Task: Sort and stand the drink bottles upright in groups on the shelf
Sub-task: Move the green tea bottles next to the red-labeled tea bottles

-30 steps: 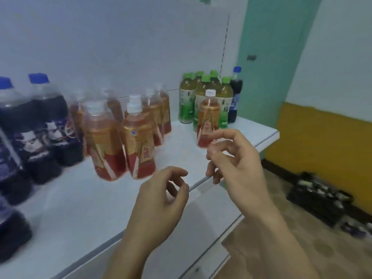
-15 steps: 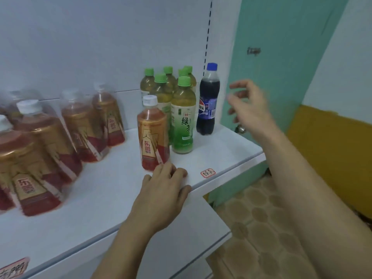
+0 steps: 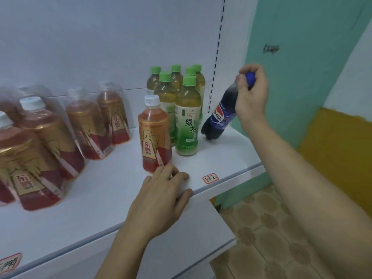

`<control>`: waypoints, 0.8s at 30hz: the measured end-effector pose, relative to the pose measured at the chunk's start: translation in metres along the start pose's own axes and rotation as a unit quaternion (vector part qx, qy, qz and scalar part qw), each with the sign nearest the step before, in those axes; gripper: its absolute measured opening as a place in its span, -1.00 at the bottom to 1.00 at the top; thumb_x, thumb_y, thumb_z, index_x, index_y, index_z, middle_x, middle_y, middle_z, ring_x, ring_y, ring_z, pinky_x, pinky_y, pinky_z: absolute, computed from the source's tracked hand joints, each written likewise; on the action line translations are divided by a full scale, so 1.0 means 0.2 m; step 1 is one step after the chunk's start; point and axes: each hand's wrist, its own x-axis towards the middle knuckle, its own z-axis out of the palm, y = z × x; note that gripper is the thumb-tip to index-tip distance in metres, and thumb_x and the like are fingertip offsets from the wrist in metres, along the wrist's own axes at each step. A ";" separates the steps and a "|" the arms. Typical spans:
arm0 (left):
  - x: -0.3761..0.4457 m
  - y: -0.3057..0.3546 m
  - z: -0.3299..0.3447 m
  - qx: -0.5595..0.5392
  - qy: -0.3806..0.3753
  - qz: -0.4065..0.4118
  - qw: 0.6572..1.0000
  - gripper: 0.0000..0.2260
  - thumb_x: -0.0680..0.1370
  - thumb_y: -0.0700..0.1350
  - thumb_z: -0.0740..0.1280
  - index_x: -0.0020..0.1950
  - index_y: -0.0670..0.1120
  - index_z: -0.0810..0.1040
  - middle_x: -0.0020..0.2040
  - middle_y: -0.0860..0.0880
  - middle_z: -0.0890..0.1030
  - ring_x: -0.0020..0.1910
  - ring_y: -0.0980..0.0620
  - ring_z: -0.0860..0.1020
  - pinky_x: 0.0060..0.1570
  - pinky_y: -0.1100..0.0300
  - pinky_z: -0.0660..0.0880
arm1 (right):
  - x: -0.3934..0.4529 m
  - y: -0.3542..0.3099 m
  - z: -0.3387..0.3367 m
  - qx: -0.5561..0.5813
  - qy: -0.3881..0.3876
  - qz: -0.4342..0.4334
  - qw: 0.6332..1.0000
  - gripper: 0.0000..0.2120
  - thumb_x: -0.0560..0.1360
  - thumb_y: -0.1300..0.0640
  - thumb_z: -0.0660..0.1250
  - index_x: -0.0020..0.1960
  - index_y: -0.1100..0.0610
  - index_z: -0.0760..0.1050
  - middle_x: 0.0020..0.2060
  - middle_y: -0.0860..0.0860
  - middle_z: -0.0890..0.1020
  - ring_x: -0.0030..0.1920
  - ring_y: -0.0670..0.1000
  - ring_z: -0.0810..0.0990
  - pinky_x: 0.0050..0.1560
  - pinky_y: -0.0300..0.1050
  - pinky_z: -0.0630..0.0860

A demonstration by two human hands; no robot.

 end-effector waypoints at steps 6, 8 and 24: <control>0.00 0.02 -0.05 -0.157 0.014 -0.042 0.987 -0.15 0.41 0.54 0.00 0.62 0.16 0.14 0.29 0.22 0.51 0.10 0.19 0.49 0.17 0.11 0.54 | -0.30 -0.38 -0.19 0.088 -0.005 0.025 0.996 -0.83 0.56 0.32 0.28 -0.02 0.06 0.51 -0.06 0.18 0.60 -0.03 0.23 0.60 0.11 0.08 0.60; -0.03 0.04 -0.06 -0.208 0.019 -0.018 0.978 -0.06 0.35 0.60 0.09 0.64 0.22 -0.02 0.45 0.22 0.42 0.14 0.23 0.52 0.19 0.12 0.56 | -0.36 -0.51 -0.20 0.141 -0.030 0.059 0.988 -0.84 0.57 0.33 0.30 -0.02 0.07 0.51 -0.07 0.17 0.60 -0.10 0.13 0.61 0.06 0.01 0.62; -1.26 -0.79 -0.67 -0.276 0.384 -0.116 0.873 -0.32 0.31 -0.12 0.61 0.35 0.20 0.44 0.19 0.21 0.61 0.14 0.15 0.63 0.05 0.42 0.51 | -1.46 -1.55 0.74 0.410 -0.339 0.000 0.847 -0.54 0.68 0.27 0.17 0.56 0.16 0.20 0.05 0.16 0.59 0.08 0.01 0.59 0.14 -0.10 0.58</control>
